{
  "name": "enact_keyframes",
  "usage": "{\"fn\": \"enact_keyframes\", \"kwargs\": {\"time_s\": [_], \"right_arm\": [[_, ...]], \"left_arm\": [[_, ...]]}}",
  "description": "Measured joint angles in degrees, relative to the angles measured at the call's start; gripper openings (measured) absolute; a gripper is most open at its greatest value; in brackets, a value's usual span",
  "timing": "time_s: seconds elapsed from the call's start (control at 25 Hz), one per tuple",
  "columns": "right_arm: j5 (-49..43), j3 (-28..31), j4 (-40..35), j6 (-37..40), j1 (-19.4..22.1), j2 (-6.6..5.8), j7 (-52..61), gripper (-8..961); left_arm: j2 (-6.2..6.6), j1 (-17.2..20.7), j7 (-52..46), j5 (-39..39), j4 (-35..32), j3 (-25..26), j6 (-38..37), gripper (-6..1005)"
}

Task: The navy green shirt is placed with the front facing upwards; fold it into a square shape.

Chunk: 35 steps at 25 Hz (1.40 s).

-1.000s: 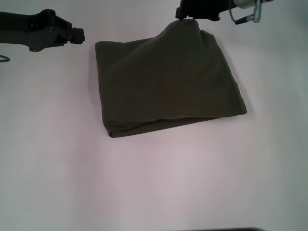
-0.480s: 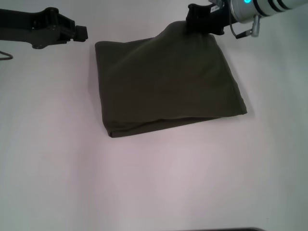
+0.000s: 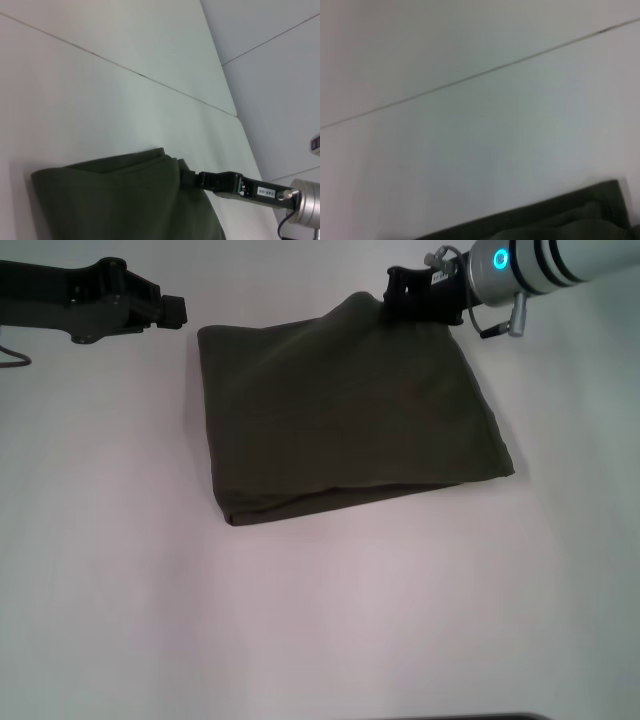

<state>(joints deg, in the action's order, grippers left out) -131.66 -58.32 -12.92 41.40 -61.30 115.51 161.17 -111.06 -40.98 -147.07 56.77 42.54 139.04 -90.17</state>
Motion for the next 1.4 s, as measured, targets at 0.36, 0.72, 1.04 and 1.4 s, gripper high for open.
{"fn": "enact_keyframes", "kwargs": {"time_s": [0.36,0.72,1.04,1.4], "right_arm": [[0.35,-1.78,-1.97,1.66,1.22,-0.22,1.27,17],[1.29,0.55,-7.58,4.20,2.81,-0.16,1.17,16],[1.31,0.16,-6.12,0.55,1.87,2.56,0.11,17],[0.86,-1.60,-2.46,-5.20,-0.23,3.77,0.14,17]], "left_arm": [[-0.12,0.05,-0.06,0.10,0.00,0.68,-0.10,55],[-0.18,0.25,-0.53,0.10,-0.01,0.79,-0.42,55],[-0.33,-0.39,-0.57,0.10,0.00,0.88,0.03,58],[-0.81,-0.30,-0.34,0.09,0.00,0.88,-0.16,62]]}}
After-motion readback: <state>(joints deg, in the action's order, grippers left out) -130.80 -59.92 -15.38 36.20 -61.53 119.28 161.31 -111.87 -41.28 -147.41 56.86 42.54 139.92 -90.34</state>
